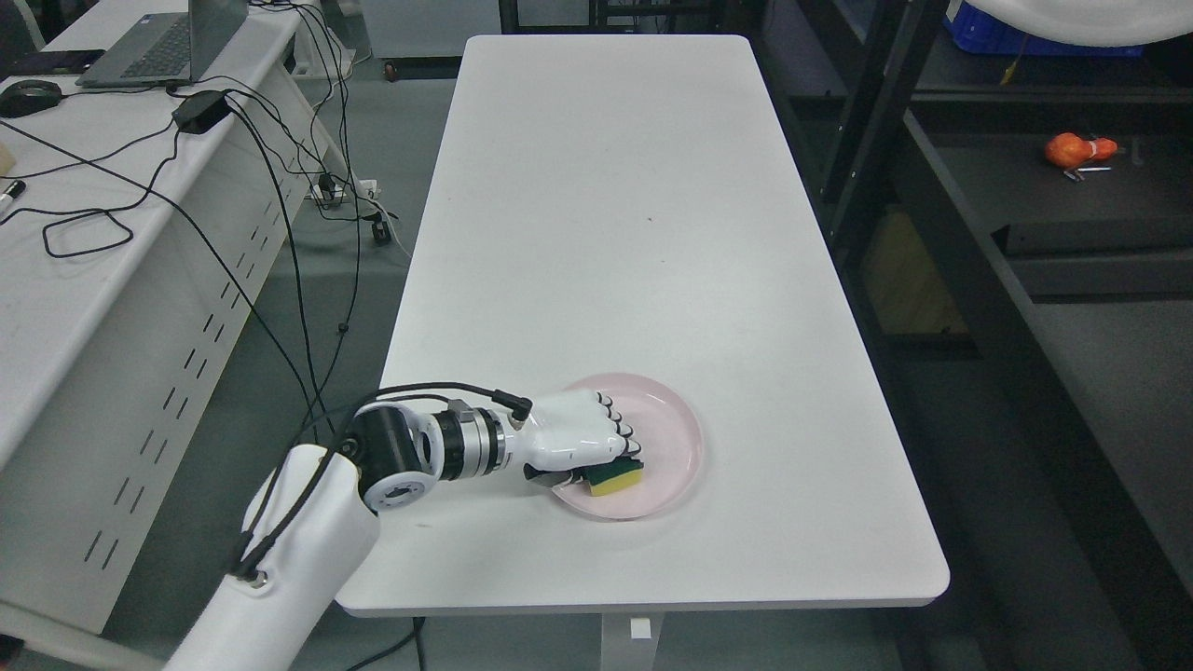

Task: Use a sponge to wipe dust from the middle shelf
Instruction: 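Close the left hand around the sponge, then lift the sponge off the plate with the left hand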

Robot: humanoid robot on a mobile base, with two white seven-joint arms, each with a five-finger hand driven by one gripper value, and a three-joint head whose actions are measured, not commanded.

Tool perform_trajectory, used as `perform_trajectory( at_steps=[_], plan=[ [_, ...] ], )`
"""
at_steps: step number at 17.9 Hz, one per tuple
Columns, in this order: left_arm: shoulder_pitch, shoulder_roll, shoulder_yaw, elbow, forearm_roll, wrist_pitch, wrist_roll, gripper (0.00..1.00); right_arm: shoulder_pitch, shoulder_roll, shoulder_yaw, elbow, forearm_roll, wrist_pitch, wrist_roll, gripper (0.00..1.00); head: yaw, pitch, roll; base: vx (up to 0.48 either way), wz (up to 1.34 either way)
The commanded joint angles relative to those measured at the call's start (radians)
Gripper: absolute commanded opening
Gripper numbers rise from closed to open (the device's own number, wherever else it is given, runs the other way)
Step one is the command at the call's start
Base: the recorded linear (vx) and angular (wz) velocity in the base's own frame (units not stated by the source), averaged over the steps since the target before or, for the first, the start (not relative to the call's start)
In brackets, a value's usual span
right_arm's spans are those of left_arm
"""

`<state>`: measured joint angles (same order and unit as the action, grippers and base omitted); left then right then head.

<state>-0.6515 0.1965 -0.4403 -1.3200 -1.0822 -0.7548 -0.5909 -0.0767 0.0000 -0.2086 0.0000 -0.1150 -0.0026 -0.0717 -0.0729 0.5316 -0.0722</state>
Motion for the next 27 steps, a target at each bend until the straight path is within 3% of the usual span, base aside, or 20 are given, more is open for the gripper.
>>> perform_trajectory(
  at_steps=[1,4,9,11,12,17,23,27],
  plan=[
    [0.056,-0.057,0.170,0.024,0.005,-0.031,-0.012,0.32,0.000,-0.017,0.000,-0.017,0.000,0.073,0.000,1.00,0.0000,0.000,0.000,0.000,0.00],
    [0.076,-0.062,0.242,0.022,0.011,-0.031,-0.012,0.20,0.000,-0.017,0.000,-0.017,0.000,0.073,0.000,1.00,0.0000,0.000,0.000,0.000,0.00],
    [0.090,-0.095,0.318,0.024,0.045,-0.031,-0.017,0.20,0.000,-0.017,0.000,-0.017,0.000,0.073,0.000,1.00,0.0000,0.000,0.000,0.000,0.00],
    [0.092,-0.091,0.321,0.024,0.123,-0.031,-0.017,0.02,0.000,-0.017,0.000,-0.017,0.000,0.073,-0.002,1.00,0.0000,0.000,0.000,0.000,0.00],
    [0.092,-0.094,0.330,0.022,0.136,-0.031,-0.017,0.00,0.000,-0.017,0.000,-0.017,0.000,0.073,0.000,1.00,0.0000,0.000,0.000,0.000,0.00],
    [0.046,-0.115,0.440,-0.028,0.171,-0.031,-0.009,0.00,0.000,-0.017,0.000,-0.017,0.000,0.073,-0.002,1.00,0.0000,0.000,0.000,0.001,0.01],
    [-0.030,-0.118,0.518,-0.169,0.434,-0.031,-0.003,0.00,0.000,-0.017,0.000,-0.017,0.000,0.073,-0.002,1.00,0.0000,0.000,0.000,0.000,0.00],
    [-0.027,-0.121,0.554,-0.229,0.501,-0.031,0.000,0.01,0.000,-0.017,0.000,-0.017,0.000,0.075,0.000,1.00,0.0000,0.000,0.000,0.000,0.00]
  ],
)
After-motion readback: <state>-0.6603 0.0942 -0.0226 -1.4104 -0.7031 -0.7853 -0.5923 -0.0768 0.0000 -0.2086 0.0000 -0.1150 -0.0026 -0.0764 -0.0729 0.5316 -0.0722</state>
